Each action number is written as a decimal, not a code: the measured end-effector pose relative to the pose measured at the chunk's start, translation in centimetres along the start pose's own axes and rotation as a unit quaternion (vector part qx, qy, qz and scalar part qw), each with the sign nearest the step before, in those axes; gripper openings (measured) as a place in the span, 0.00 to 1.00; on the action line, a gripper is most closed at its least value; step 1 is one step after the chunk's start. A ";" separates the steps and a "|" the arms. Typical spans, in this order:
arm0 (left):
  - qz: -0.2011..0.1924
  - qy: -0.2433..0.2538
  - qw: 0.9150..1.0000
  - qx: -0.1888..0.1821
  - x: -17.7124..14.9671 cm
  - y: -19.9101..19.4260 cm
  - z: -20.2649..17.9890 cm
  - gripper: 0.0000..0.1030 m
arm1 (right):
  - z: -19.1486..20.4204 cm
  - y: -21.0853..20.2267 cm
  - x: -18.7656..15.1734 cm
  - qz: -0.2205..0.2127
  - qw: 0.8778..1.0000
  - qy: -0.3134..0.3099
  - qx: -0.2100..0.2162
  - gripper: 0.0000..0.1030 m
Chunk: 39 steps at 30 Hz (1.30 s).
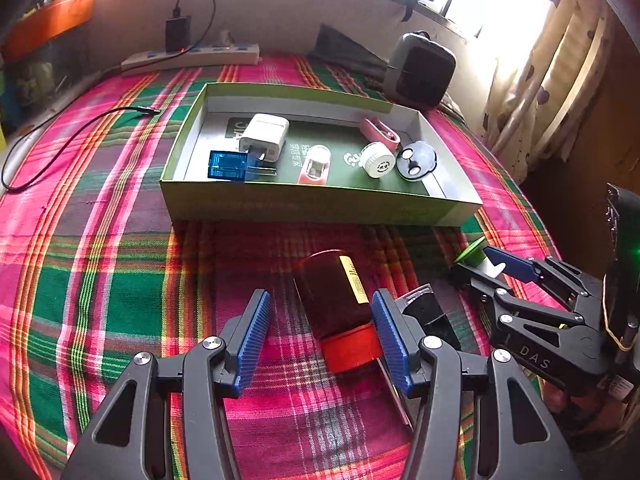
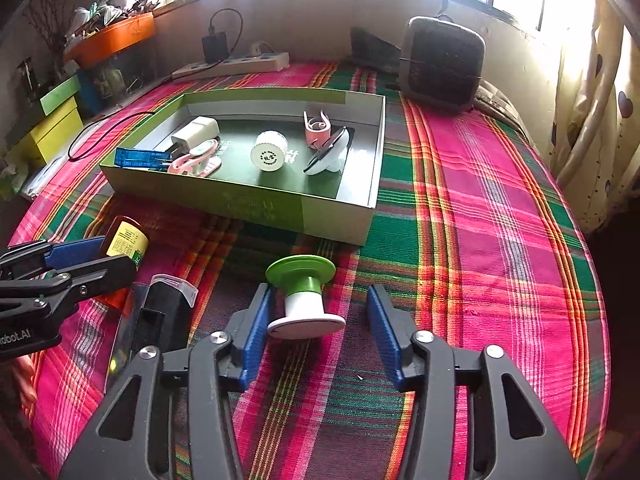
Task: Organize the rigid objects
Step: 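Move the left tool to the red-capped bottle while the right tool approaches the green-topped spool, then grasp the red-capped bottle with the left gripper while the right gripper grasps the green-topped spool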
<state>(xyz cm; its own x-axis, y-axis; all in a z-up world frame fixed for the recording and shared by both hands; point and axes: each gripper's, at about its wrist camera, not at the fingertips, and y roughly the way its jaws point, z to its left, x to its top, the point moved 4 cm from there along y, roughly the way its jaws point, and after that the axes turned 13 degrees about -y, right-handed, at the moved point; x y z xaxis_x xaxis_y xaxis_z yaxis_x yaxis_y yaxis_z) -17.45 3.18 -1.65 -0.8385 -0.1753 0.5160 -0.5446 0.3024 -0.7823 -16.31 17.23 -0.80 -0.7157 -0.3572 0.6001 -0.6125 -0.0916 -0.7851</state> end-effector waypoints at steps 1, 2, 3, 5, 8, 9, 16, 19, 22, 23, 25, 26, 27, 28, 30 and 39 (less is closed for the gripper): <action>0.000 0.000 1.000 0.002 0.0 0.0 0.0 0.51 | 0.0 0.0 0.0 0.000 1.000 0.000 0.001 0.46; -0.001 0.001 1.000 0.005 0.1 0.1 0.0 0.51 | 0.0 0.0 0.0 -0.001 1.000 0.001 0.001 0.46; -0.003 0.000 1.000 0.006 0.1 0.1 0.1 0.51 | 0.0 0.0 -0.1 -0.001 1.000 0.001 0.002 0.46; -0.003 -0.003 1.000 0.005 0.3 0.1 0.3 0.51 | -0.1 0.0 -0.1 -0.001 1.000 0.003 0.002 0.45; -0.007 -0.008 1.000 0.011 0.5 0.0 0.6 0.51 | -0.1 -0.1 -0.2 -0.001 1.000 0.004 0.003 0.45; -0.009 -0.011 1.000 0.012 0.5 0.0 0.8 0.51 | -0.1 -0.1 -0.2 -0.001 1.000 0.004 0.003 0.45; -0.011 -0.018 1.000 0.008 0.8 -0.1 1.2 0.51 | -0.1 -0.1 -0.2 -0.001 1.000 0.005 0.003 0.45; -0.013 -0.014 1.000 0.013 0.7 -0.1 1.2 0.51 | -0.1 -0.1 -0.1 -0.001 1.000 0.004 0.003 0.45; -0.014 -0.016 1.000 0.016 0.7 -0.1 1.2 0.48 | -0.1 -0.1 -0.2 -0.001 1.000 0.005 0.002 0.45; -0.013 -0.016 1.000 0.018 0.7 -0.1 1.3 0.45 | -0.1 -0.1 -0.2 -0.001 1.000 0.005 0.002 0.44; -0.015 -0.017 1.000 0.021 0.7 -0.1 1.3 0.42 | -0.2 -0.1 -0.2 -0.001 1.000 0.005 0.002 0.44; -0.015 -0.018 0.999 0.022 0.8 -0.2 1.4 0.41 | -0.2 -0.1 -0.2 -0.001 1.000 0.006 0.002 0.43; -0.015 -0.018 0.999 0.023 0.8 -0.2 1.4 0.40 | -0.2 -0.1 -0.2 -0.001 1.000 0.006 0.002 0.42; -0.016 -0.019 0.999 0.024 0.8 -0.2 1.5 0.38 | -0.2 -0.2 -0.2 -0.001 1.000 0.007 0.001 0.42; -0.016 -0.020 0.999 0.026 0.8 -0.2 1.6 0.36 | -0.3 -0.2 -0.2 -0.002 1.000 0.008 0.001 0.41; -0.020 -0.015 0.999 0.032 0.7 -0.3 1.8 0.31 | -0.4 -0.2 -0.2 -0.002 1.000 0.012 0.000 0.34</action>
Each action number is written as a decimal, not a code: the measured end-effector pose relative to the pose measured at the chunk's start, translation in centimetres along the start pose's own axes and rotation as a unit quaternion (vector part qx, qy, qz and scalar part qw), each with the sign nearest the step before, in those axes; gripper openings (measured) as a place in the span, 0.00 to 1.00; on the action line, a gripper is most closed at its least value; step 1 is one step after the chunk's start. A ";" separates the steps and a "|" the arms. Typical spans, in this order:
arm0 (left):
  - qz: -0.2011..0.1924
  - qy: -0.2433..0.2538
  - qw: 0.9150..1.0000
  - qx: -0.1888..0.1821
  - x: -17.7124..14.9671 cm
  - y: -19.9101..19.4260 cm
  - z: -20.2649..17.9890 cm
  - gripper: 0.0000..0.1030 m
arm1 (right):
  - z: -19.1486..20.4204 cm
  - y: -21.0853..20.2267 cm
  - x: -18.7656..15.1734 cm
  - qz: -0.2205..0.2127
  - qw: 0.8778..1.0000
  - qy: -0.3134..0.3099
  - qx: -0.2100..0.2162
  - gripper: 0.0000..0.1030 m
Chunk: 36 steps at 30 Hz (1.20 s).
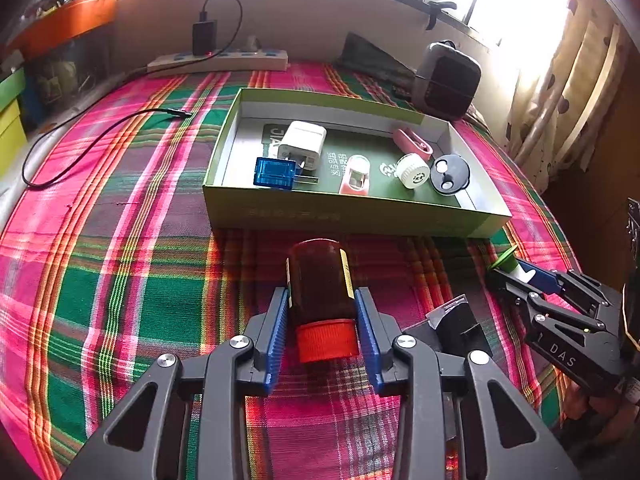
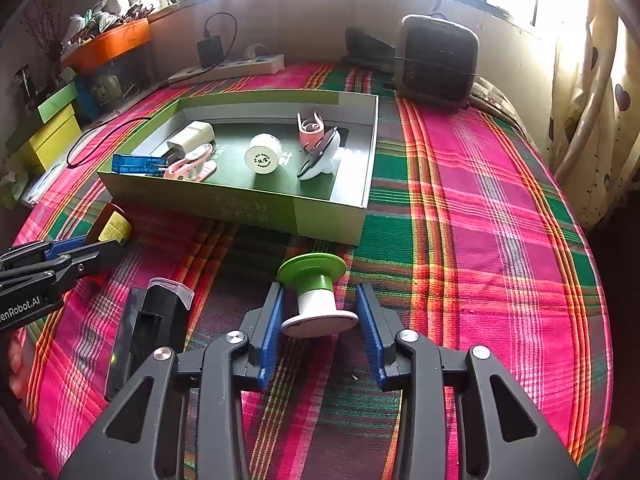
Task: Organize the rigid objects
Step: 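Grasp the red-capped bottle with the left gripper while the right gripper grasps the green-topped spool, then carry the bottle and spool with both tools over the tray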
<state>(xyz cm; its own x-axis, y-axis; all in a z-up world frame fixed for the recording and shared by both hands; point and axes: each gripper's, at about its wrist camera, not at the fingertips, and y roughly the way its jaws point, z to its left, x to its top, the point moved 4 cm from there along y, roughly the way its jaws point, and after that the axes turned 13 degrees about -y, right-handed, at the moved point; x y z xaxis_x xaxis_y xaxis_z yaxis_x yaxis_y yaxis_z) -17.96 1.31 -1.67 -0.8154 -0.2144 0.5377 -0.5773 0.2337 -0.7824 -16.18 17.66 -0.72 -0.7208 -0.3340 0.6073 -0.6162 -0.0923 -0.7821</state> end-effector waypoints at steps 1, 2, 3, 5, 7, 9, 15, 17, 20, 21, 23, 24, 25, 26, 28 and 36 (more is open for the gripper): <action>0.000 0.000 1.000 0.000 0.0 0.0 0.0 0.31 | 0.0 0.0 0.0 0.000 1.000 0.000 0.001 0.34; 0.000 -0.001 1.000 -0.001 0.0 0.0 0.0 0.31 | -0.1 0.0 0.0 0.000 1.000 0.001 0.001 0.34; 0.000 0.000 1.000 0.000 0.0 0.0 0.0 0.31 | 0.0 0.0 0.0 0.000 1.000 0.000 0.000 0.34; 0.000 0.000 1.000 0.000 0.0 0.0 0.0 0.31 | -0.1 0.0 0.0 0.000 1.000 0.001 0.001 0.34; -0.001 0.001 1.000 0.000 0.0 0.0 0.0 0.31 | 0.0 0.0 0.0 -0.001 1.000 0.001 0.001 0.34; -0.001 0.000 1.000 0.000 0.0 0.0 0.0 0.31 | 0.0 0.0 0.0 0.000 1.000 0.001 0.001 0.34; -0.001 0.001 1.000 0.000 -0.1 0.0 0.0 0.31 | 0.0 0.0 0.0 -0.001 1.000 0.001 0.001 0.34; -0.001 0.000 1.000 -0.002 0.0 0.0 0.0 0.31 | 0.0 0.0 0.0 -0.001 1.000 0.002 0.002 0.34; -0.002 0.002 1.000 -0.001 0.0 0.0 0.0 0.31 | 0.0 0.0 0.0 -0.001 1.000 0.001 0.002 0.34; -0.002 0.003 1.000 -0.001 0.0 0.0 0.0 0.31 | 0.0 0.0 0.0 -0.001 1.000 0.001 0.002 0.34; -0.003 0.001 1.000 0.000 0.0 0.0 0.0 0.31 | 0.0 0.0 0.1 -0.002 1.000 0.001 0.005 0.34; -0.003 0.002 1.000 -0.001 0.0 0.0 -0.1 0.31 | 0.1 0.0 0.1 -0.003 1.000 0.001 0.007 0.34; -0.003 0.002 1.000 -0.001 0.0 0.0 -0.1 0.31 | 0.1 -0.1 0.1 -0.003 1.000 0.002 0.007 0.34; -0.003 0.001 1.000 -0.001 0.0 -0.1 -0.1 0.31 | 0.2 -0.1 0.1 -0.004 1.000 0.001 0.008 0.34; -0.004 0.001 1.000 -0.003 0.1 -0.1 -0.2 0.31 | 0.3 -0.1 0.2 -0.006 1.000 0.001 0.010 0.34; -0.007 0.005 1.000 -0.006 0.2 -0.6 0.0 0.31 | 0.6 -0.5 0.7 -0.014 1.000 -0.002 0.012 0.34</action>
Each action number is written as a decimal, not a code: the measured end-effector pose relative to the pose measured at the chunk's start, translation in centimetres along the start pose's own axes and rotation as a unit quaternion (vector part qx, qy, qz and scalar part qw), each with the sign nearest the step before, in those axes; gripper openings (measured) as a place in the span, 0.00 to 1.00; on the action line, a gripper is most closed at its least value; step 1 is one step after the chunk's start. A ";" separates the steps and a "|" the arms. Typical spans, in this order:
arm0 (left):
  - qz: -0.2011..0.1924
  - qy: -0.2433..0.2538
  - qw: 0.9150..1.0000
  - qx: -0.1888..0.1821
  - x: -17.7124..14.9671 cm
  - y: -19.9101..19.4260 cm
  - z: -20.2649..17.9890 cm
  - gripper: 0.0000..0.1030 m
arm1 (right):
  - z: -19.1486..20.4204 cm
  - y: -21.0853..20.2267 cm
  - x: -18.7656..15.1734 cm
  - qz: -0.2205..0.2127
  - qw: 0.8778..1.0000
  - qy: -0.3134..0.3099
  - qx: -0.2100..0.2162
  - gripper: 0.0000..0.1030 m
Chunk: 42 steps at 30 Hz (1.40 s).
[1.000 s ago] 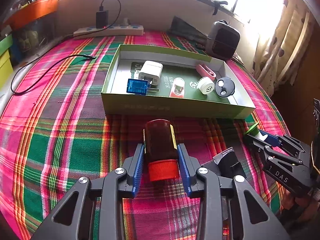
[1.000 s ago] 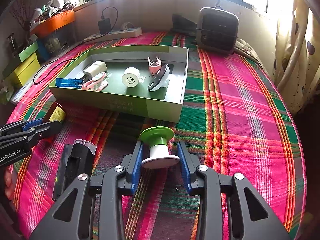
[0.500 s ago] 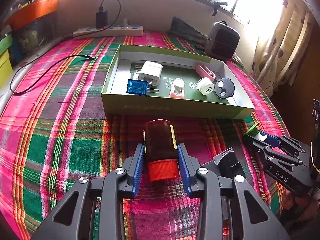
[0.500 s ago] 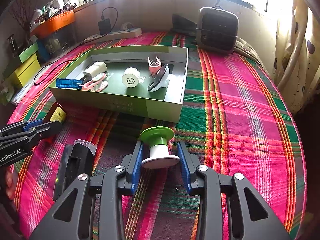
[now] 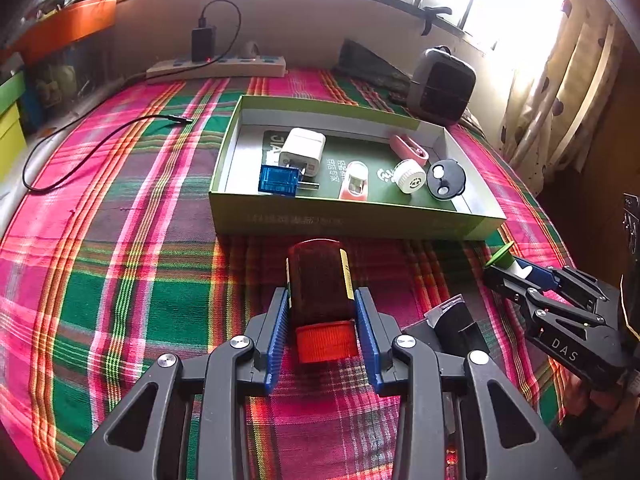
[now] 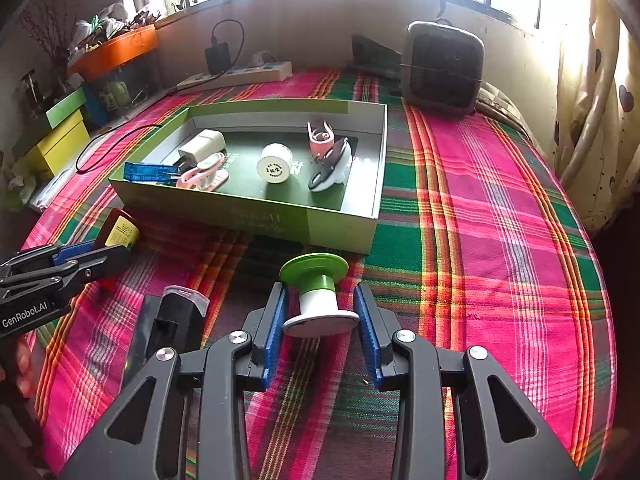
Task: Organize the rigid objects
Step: 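Carry the bottle and spool with both tools over the tray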
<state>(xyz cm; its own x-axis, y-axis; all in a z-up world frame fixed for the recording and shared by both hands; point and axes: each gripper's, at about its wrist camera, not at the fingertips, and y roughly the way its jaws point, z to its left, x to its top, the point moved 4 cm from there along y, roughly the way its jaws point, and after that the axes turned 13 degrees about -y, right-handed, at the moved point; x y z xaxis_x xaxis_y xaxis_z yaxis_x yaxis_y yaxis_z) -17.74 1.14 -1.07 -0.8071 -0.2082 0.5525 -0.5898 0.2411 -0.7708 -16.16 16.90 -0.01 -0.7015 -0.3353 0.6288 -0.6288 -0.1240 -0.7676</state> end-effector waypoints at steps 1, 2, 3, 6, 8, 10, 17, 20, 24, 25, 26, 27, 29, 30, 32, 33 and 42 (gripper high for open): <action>-0.001 0.001 1.000 0.000 0.1 -0.1 0.0 0.31 | 0.1 0.0 0.1 -0.001 1.000 -0.001 0.000 0.34; -0.002 0.001 1.000 0.000 0.2 -0.2 0.0 0.31 | 0.2 -0.1 0.2 -0.002 1.000 -0.003 0.000 0.34; -0.004 0.003 1.000 -0.001 0.3 -0.3 -0.1 0.31 | 0.2 -0.2 0.3 -0.003 1.000 -0.004 -0.001 0.34; -0.008 0.007 1.000 -0.001 0.6 -0.7 -0.2 0.31 | 0.2 -0.4 0.6 -0.008 1.000 -0.005 -0.002 0.34; -0.010 0.007 1.000 -0.004 0.8 -0.9 -0.1 0.31 | 0.1 -0.6 0.9 -0.012 1.000 -0.005 -0.001 0.34; -0.011 0.008 1.000 -0.008 1.1 -1.1 -0.2 0.31 | 0.0 -0.7 1.1 -0.014 1.000 -0.004 0.000 0.34; -0.020 0.009 1.000 -0.015 2.7 -1.7 -0.3 0.31 | 0.0 -1.2 2.8 -0.028 1.000 -0.010 0.003 0.34; -0.022 0.009 1.000 -0.017 3.5 -1.7 -0.3 0.31 | 0.0 -1.1 3.6 -0.032 0.999 -0.013 0.006 0.34; -0.029 0.012 0.999 -0.015 4.7 -1.6 -0.4 0.31 | 0.0 -0.9 4.9 -0.038 0.999 -0.017 0.009 0.34; -0.029 0.014 0.999 -0.017 5.1 -1.6 -0.4 0.31 | 0.0 -0.9 5.2 -0.039 0.999 -0.017 0.010 0.34; -0.029 0.014 0.999 -0.018 5.4 -1.5 -0.4 0.31 | 0.0 -0.7 5.6 -0.041 0.999 -0.019 0.011 0.34; -0.028 0.015 0.999 -0.018 5.7 -1.3 -0.4 0.31 | 0.0 -0.6 6.0 -0.043 0.999 -0.019 0.012 0.34; -0.029 0.016 0.999 -0.020 6.3 -1.1 -0.4 0.31 | -0.1 -0.3 6.8 -0.045 0.999 -0.020 0.014 0.34; -0.029 0.017 0.999 -0.019 6.6 -0.9 -0.5 0.31 | -0.2 -0.2 7.2 -0.046 0.999 -0.019 0.015 0.34; -0.030 0.021 0.999 -0.018 7.2 -0.6 -0.6 0.31 | -0.4 0.2 7.8 -0.045 0.999 -0.018 0.015 0.34; -0.030 0.021 0.999 -0.019 7.6 -0.4 -0.6 0.31 | -0.5 0.4 8.0 -0.045 0.999 -0.018 0.015 0.34; -0.025 0.014 0.999 -0.019 10.3 2.0 -0.2 0.31 | -0.7 3.0 10.6 -0.043 0.999 -0.022 0.025 0.34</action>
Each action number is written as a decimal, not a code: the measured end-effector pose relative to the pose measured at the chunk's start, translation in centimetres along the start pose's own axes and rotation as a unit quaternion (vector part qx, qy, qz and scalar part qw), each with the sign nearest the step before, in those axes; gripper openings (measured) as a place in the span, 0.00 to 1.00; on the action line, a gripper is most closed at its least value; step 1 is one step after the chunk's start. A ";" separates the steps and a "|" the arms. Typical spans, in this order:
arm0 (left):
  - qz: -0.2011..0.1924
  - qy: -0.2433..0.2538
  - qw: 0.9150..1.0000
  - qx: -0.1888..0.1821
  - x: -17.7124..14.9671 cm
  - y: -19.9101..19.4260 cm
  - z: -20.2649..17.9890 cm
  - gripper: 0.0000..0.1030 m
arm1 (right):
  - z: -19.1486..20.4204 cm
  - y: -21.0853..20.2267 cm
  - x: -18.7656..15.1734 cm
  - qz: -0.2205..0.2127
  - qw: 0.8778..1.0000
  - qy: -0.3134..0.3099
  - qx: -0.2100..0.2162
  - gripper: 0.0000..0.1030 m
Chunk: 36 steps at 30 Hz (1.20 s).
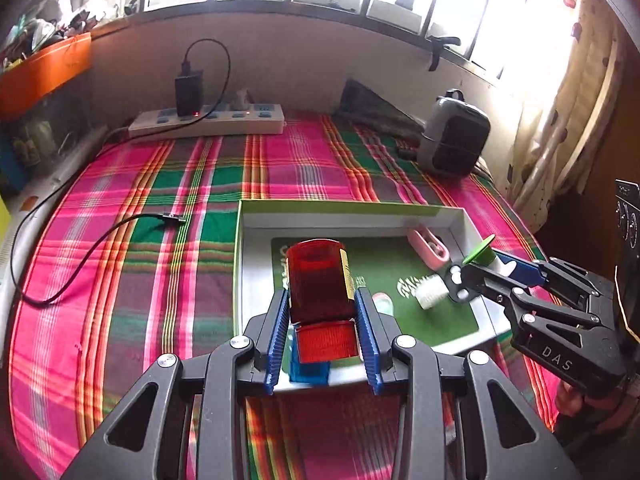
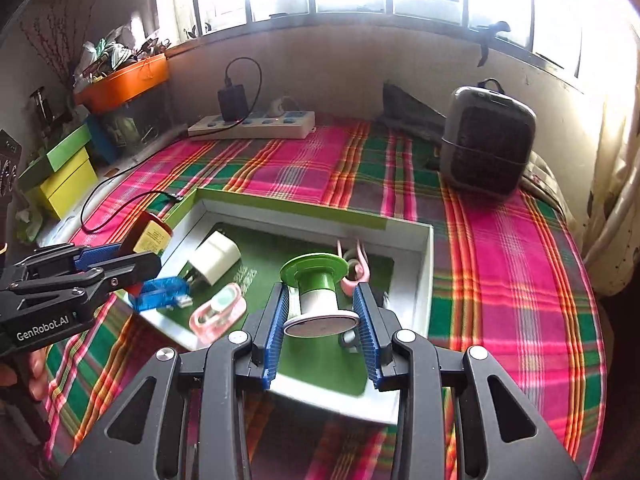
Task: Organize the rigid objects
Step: 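Carry the bottle and spool with both tools over the tray, then lower both held items into the tray and open both grippers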
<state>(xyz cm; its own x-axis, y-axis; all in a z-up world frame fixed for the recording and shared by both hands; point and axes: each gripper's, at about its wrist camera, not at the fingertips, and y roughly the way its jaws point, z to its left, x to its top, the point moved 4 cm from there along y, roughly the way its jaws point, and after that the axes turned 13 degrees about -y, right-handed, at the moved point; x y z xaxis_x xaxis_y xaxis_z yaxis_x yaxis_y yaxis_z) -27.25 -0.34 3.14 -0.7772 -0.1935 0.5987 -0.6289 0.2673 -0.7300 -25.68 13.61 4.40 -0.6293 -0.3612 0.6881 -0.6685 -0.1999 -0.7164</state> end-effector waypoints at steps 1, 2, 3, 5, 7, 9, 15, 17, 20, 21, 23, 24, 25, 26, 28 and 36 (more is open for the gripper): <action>0.001 -0.003 1.000 0.001 0.2 0.2 0.1 0.31 | 0.0 0.3 0.2 0.001 1.000 -0.001 0.000 0.34; 0.001 -0.005 1.000 0.001 0.5 0.5 0.2 0.30 | 0.0 0.8 0.5 0.001 1.000 -0.002 0.000 0.34; 0.001 -0.005 1.000 0.002 0.8 0.7 0.3 0.30 | -0.1 1.2 0.6 0.002 1.000 -0.001 0.002 0.34; 0.003 -0.007 1.000 0.002 1.1 1.2 0.4 0.30 | -0.2 2.0 0.9 0.005 1.000 0.001 0.006 0.34; 0.003 -0.002 1.000 0.003 1.4 1.6 0.3 0.30 | -0.1 2.7 1.1 0.009 1.000 0.001 0.008 0.34; 0.005 -0.001 1.000 0.006 1.6 2.1 0.2 0.30 | -0.1 3.1 1.2 0.011 1.000 0.001 0.009 0.34; 0.011 -0.004 1.000 0.007 1.6 3.0 0.4 0.29 | -0.1 4.5 1.5 0.021 1.000 0.003 0.017 0.34; 0.013 -0.004 1.000 0.008 1.5 3.3 0.5 0.29 | 0.0 4.9 1.5 0.024 1.000 -0.001 0.019 0.34; 0.019 -0.008 1.000 0.010 1.5 3.8 0.7 0.29 | 0.1 5.5 1.4 0.030 0.999 -0.002 0.021 0.34; 0.020 -0.009 1.000 0.011 1.4 3.8 0.8 0.29 | 0.2 5.6 1.5 0.031 0.999 -0.002 0.022 0.34; 0.022 -0.008 1.000 0.010 1.4 4.0 0.8 0.29 | 0.2 5.8 1.5 0.032 0.999 -0.002 0.024 0.34; 0.023 -0.008 1.000 0.010 1.4 4.1 0.8 0.29 | 0.3 5.9 1.5 0.033 0.999 -0.003 0.026 0.34; 0.023 -0.010 1.000 0.009 1.4 4.1 0.9 0.29 | 0.4 6.1 1.5 0.033 0.999 -0.004 0.026 0.34; 0.025 -0.012 1.000 0.010 1.4 4.2 0.9 0.29 | 0.4 6.2 1.4 0.034 0.999 -0.004 0.025 0.34; 0.026 -0.012 1.000 0.009 1.4 4.3 1.0 0.29 | 0.2 6.5 1.4 0.037 0.999 -0.001 0.029 0.34; 0.037 -0.016 0.999 0.007 1.1 4.8 1.0 0.30 | -0.1 7.0 1.2 0.040 0.999 0.002 0.031 0.34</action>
<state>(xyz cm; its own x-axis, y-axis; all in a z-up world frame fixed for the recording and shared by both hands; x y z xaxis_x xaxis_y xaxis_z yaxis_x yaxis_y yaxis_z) -31.19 -0.20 -0.04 -0.8214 -0.2032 0.5330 -0.5702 0.2696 -0.7760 -31.16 11.82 0.25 -0.6812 -0.3737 0.6295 -0.5908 -0.2273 -0.7742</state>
